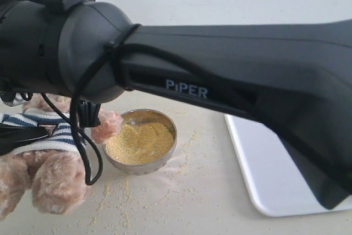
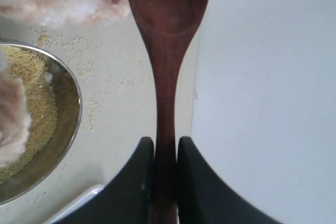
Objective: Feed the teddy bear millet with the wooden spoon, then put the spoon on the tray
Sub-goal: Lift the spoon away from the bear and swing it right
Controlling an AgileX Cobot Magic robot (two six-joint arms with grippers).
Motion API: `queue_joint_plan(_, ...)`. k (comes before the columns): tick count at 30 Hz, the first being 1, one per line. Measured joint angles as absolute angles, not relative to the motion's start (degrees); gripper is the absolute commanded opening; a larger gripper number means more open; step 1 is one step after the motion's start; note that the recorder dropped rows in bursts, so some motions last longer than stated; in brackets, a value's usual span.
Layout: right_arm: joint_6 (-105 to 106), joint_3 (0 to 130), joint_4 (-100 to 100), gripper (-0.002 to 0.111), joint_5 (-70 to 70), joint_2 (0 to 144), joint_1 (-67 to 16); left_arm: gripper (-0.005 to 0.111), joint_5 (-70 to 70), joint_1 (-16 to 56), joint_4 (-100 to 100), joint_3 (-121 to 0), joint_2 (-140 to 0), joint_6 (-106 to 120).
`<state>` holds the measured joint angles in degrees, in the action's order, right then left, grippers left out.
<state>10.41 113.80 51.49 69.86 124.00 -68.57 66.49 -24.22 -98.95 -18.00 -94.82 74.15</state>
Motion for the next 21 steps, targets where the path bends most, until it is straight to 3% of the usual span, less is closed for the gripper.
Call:
queue_joint_plan(8, 5.1, 106.2, 58.4, 0.0, 67.5, 124.0, -71.6, 0.005, 66.5, -24.2, -99.1, -18.0, -94.8, 74.1)
queue_joint_plan(21, -1.0, 105.9, 66.9, 0.0, 66.6, 124.0, -74.0, 0.005, 66.5, -24.2, -99.2, -18.0, -94.8, 74.1)
